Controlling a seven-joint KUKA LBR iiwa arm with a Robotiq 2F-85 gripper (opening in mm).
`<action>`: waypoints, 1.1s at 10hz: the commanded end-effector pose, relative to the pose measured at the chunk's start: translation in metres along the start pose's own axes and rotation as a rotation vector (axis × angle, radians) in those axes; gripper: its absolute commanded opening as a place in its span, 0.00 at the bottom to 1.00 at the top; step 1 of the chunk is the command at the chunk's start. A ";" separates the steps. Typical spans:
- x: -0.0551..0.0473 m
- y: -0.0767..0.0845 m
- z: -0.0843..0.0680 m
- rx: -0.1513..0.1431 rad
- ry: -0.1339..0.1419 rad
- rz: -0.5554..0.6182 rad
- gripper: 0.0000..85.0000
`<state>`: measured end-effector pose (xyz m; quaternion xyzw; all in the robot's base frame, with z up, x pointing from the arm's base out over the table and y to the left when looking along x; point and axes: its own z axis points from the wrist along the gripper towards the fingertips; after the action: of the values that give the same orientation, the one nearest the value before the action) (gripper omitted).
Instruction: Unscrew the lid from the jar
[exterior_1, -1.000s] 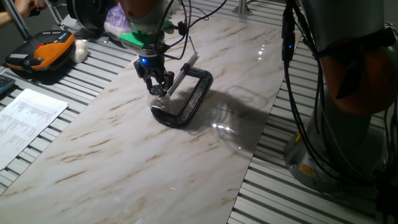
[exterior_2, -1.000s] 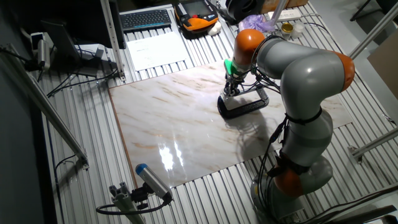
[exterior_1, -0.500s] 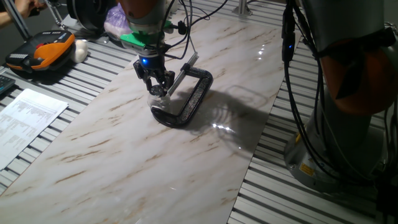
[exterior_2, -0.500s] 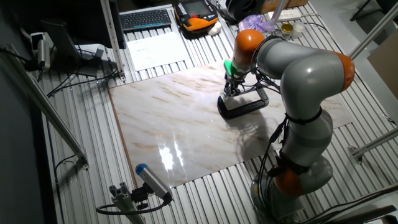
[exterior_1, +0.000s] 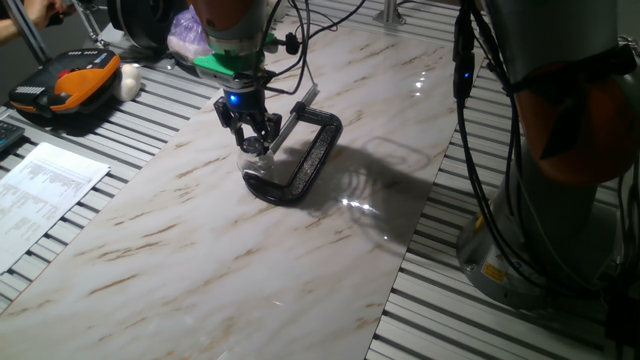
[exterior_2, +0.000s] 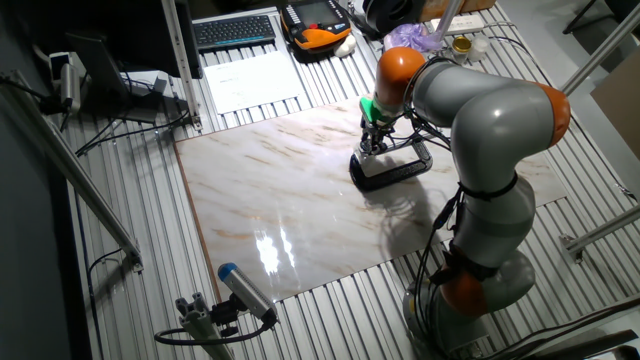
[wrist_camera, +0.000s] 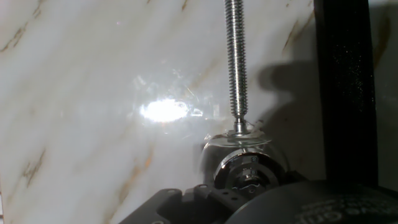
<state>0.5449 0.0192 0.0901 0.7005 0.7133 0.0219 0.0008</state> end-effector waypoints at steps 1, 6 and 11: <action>0.000 0.000 0.000 0.001 -0.002 -0.004 0.00; 0.000 -0.001 0.000 0.005 -0.006 -0.036 0.00; 0.001 -0.001 0.001 0.008 -0.008 -0.142 0.00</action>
<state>0.5434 0.0199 0.0896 0.6473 0.7620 0.0162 0.0025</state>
